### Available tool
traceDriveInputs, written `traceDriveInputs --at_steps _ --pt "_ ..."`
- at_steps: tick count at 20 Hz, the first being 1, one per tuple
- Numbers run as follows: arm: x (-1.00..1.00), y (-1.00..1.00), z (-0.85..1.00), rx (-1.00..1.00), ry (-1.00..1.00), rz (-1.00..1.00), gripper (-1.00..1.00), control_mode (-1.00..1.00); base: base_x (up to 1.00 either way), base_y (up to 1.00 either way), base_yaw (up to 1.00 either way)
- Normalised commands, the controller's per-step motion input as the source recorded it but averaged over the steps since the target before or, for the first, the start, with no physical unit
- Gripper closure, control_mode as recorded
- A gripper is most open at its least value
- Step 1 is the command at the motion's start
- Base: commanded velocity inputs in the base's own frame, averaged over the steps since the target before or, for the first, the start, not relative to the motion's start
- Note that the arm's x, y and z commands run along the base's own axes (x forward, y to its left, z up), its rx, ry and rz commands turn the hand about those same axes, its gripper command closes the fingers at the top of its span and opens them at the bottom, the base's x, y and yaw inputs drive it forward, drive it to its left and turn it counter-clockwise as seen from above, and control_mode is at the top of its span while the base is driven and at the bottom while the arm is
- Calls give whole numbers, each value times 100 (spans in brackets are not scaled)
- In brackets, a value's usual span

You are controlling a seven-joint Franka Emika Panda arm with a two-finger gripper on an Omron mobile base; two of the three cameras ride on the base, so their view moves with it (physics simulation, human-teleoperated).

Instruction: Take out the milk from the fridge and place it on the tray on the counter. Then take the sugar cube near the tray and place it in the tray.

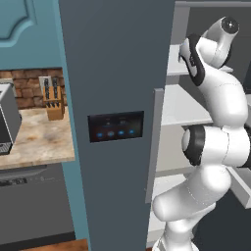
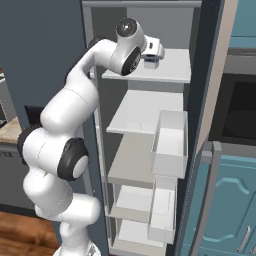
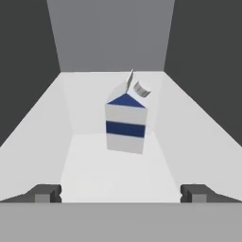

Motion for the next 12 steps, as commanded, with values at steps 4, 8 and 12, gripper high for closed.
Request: traceDriveInputs --at_steps 4,8,12 --pt "46 -7 0 0 3 1 -100 -100 0 0 0" --pt "47 -1 0 0 2 1 -100 -100 0 0 0" --pt "42 -3 0 0 3 1 -100 -100 0 0 0"
